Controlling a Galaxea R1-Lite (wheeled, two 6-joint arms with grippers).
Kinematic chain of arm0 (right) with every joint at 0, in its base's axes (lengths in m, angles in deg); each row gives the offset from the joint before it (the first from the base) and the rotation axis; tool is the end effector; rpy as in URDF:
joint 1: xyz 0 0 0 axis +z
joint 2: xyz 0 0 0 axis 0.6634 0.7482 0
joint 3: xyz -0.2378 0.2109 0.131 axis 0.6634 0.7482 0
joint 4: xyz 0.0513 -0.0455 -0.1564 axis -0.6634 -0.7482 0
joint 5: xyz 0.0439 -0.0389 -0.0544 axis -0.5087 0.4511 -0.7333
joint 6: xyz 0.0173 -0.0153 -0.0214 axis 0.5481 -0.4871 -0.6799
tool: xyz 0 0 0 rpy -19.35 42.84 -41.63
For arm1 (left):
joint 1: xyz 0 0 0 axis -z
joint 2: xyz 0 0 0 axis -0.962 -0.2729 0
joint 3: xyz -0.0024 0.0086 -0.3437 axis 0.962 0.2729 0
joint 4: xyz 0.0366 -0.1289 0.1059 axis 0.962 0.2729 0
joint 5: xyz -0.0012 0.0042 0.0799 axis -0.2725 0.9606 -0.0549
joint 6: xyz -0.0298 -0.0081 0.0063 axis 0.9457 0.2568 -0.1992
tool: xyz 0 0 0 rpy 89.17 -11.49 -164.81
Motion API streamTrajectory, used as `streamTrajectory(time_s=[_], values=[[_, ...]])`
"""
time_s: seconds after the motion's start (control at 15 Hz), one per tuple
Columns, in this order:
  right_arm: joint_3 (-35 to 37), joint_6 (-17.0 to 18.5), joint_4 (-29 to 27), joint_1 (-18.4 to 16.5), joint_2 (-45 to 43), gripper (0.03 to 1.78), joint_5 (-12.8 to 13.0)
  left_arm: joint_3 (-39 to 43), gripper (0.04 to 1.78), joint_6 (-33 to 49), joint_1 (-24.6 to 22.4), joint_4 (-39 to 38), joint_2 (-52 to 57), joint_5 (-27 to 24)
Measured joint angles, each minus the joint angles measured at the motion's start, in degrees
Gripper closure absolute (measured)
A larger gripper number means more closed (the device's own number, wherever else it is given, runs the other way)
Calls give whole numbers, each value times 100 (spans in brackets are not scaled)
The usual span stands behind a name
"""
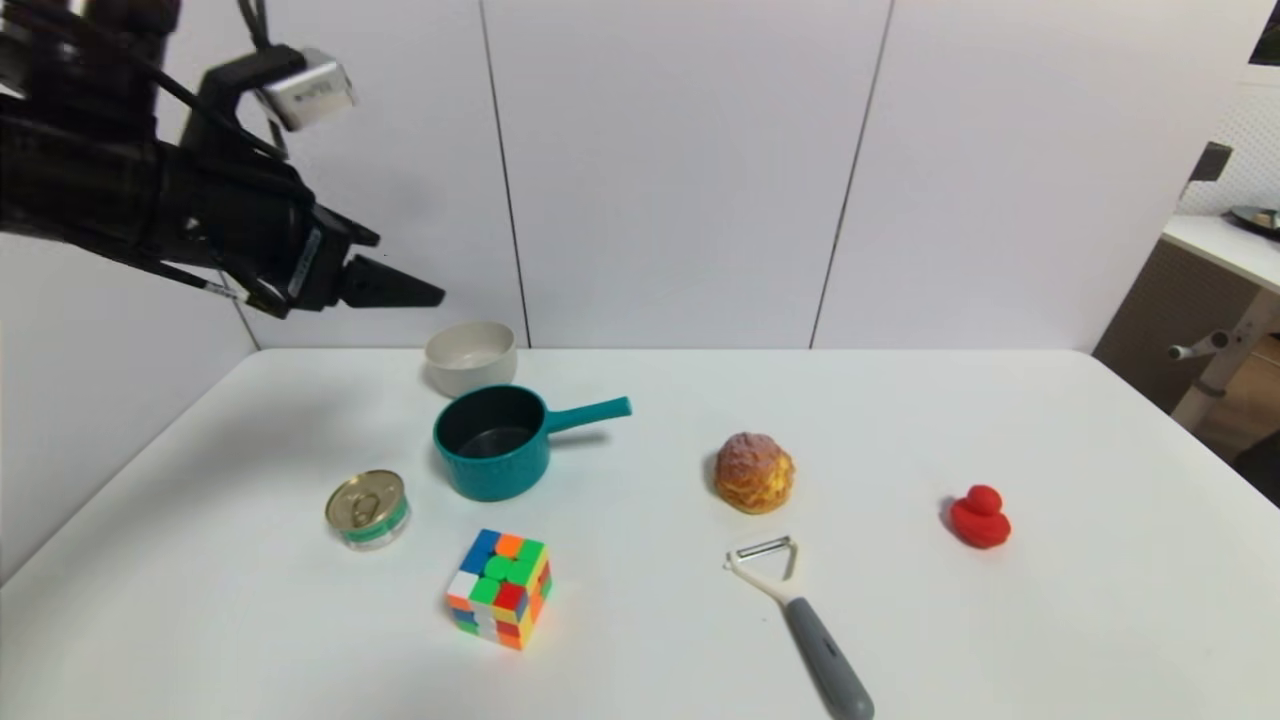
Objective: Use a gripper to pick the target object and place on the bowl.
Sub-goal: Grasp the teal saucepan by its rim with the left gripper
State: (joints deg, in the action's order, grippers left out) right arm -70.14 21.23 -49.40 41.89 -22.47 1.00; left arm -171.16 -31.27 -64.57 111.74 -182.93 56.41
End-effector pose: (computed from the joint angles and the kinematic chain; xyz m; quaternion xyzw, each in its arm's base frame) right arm -0.0792 -0.0009 0.0759 0.0168 -0.0033 -0.0062 0.9998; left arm 0.2677 -0.0572 0.3639 0.1908 0.1910 -0.3172 0.9091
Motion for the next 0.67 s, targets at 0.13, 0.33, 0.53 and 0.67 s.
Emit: streamTrajectory(time_s=[0.13, 0.33, 0.53, 0.67], values=[[0, -2, 2, -2, 0, 11, 0, -28, 13, -766, 11, 458, -411, -717], [0, -2, 0, 0, 0, 11, 0, -44, 13, -1937, 11, 1293, -979, -1423], [0, -2, 2, 0, 0, 11, -1, -2, 13, -2934, 7, 1521, -1449, -1521], [0, -2, 0, 0, 0, 11, 0, 11, 13, -3191, 11, 1525, -1698, -1530]])
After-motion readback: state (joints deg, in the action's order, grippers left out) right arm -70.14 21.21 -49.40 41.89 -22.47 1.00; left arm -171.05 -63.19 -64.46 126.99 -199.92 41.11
